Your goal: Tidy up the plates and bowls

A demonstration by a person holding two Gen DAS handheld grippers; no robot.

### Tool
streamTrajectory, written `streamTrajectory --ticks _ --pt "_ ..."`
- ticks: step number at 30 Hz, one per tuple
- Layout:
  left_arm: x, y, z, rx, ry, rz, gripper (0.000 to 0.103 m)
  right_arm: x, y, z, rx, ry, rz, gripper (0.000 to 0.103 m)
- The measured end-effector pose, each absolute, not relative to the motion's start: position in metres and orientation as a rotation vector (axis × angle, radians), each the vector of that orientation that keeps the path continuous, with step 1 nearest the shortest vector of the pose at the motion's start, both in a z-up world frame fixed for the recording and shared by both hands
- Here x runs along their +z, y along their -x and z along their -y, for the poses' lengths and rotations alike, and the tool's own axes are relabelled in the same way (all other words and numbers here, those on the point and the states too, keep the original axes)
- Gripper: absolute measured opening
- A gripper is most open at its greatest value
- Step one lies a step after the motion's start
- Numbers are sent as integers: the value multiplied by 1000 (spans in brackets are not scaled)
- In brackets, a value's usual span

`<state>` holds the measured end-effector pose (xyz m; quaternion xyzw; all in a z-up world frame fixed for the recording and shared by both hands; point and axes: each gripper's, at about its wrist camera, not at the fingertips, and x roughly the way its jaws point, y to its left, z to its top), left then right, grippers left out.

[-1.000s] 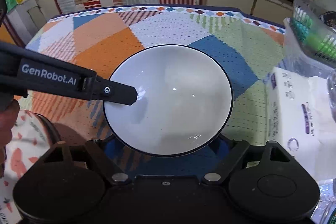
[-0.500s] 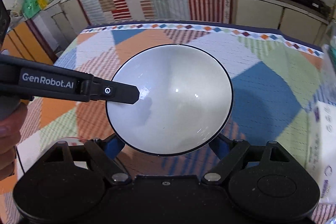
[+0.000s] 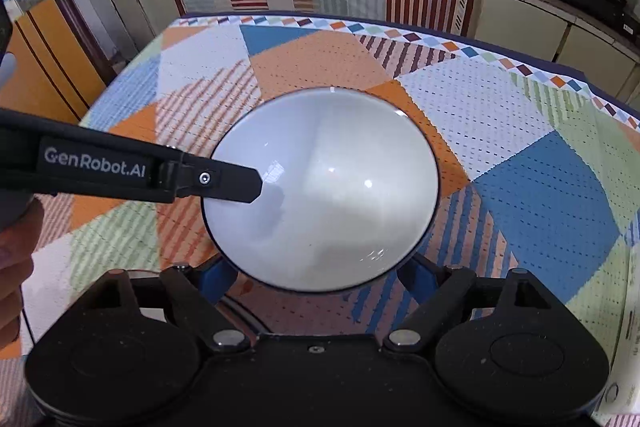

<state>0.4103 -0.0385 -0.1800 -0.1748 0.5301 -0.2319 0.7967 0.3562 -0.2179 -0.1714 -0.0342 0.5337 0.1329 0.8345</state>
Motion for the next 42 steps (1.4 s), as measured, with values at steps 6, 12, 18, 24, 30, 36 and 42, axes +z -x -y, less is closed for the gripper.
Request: streamTrajectory --ticks 6,12,18,24,30,36,42 --pt "-174 -402 37 -489 387 -1128 19 -173 -355 215 263 92 -1130 89" --pt "-147 -390 32 -428 318 -1046 28 -159 -346 216 247 67 -1119 89" --pt "-125 -384 31 -436 265 -1061 34 -138 -338 215 219 61 -1085 89" --pt "-97 -363 28 -413 186 -1010 35 -108 -323 212 246 82 -1031 89" --pt "-68 -349 23 -396 125 -1009 36 -82 -313 206 244 98 -1004 89" --pt "-48 -326 16 -431 86 -1083 52 -54 -290 205 276 147 -1003 89" --pt "-29 -294 17 -423 -25 -1049 65 -30 -247 209 288 201 -977 90"
